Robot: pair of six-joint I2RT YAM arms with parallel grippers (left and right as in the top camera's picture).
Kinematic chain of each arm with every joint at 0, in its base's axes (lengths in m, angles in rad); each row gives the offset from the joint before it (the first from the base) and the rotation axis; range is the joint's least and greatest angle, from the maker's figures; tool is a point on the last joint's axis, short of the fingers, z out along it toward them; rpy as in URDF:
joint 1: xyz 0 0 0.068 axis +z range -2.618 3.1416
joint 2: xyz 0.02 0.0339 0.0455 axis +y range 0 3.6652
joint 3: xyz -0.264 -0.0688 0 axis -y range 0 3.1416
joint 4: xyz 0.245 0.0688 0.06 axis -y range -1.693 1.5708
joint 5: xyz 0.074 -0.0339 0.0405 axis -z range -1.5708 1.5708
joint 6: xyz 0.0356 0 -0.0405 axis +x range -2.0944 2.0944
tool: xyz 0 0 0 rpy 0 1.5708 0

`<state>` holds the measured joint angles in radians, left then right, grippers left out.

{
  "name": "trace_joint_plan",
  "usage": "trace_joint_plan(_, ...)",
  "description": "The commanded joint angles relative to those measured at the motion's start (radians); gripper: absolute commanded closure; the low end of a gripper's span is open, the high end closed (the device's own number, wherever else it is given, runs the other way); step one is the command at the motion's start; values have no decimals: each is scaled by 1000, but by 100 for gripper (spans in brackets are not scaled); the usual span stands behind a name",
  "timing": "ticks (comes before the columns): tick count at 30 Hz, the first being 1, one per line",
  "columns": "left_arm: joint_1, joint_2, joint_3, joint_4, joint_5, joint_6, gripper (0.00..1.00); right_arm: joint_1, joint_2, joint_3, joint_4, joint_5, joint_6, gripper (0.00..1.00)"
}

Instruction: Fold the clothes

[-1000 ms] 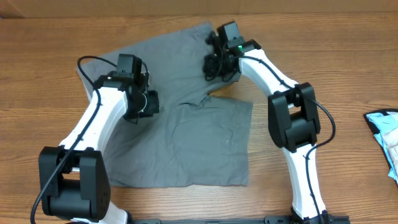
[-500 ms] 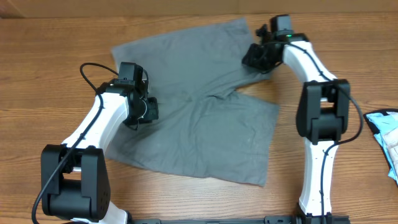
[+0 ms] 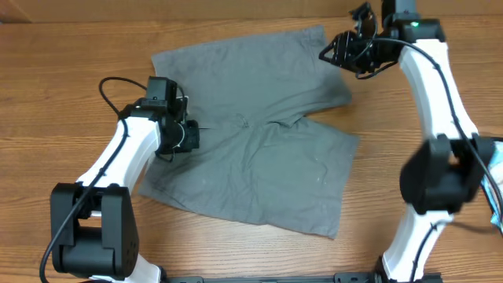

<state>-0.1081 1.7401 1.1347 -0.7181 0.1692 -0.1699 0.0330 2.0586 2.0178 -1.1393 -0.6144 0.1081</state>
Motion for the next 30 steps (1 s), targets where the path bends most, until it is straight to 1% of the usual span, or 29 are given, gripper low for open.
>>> trace_joint_plan(1, -15, 19, -32, 31, -29, 38, 96, 45, -52, 13, -83, -9, 1, 53)
trace_joint_plan(4, -13, 49, -74, 87, -63, 27, 96, 89, -53, 6, -208, 17, 0, 51)
trace_joint_plan(8, -5, 115, -87, 120, -92, 12, 96, 157, -53, -37, -319, 118, -6, 51)
trace_joint_plan(11, 1, 159, -87, 128, -99, -13, 96, 231, -53, -97, -351, 165, -36, 51)
trace_joint_plan(13, 3, 170, -87, 124, -102, -35, 96, 285, -53, -152, -337, 177, -64, 51)
trace_joint_plan(15, 3, 171, -86, 124, -122, -61, 96, 344, -53, -222, -297, 177, -78, 51)
trace_joint_plan(17, 4, 171, -86, 124, -129, -75, 96, 399, -53, -306, -216, 186, -83, 51)
trace_joint_plan(20, 4, 171, -85, 107, -129, -82, 96, 455, -53, -429, -69, 202, -81, 56)
trace_joint_plan(21, 4, 171, -85, 98, -130, -81, 96, 468, -53, -474, -13, 229, -69, 59)
trace_joint_plan(22, 5, 171, -85, 86, -137, -81, 96, 474, -53, -521, 50, 275, -27, 67)
trace_joint_plan(25, 5, 171, -85, 54, -181, -81, 96, 461, -53, -611, 193, 347, 35, 79)
trace_joint_plan(27, 5, 171, -85, 35, -210, -82, 96, 436, -53, -643, 250, 357, 40, 80)
trace_joint_plan(30, 13, 171, -85, 12, -250, -84, 96, 378, -53, -652, 262, 361, 61, 82)
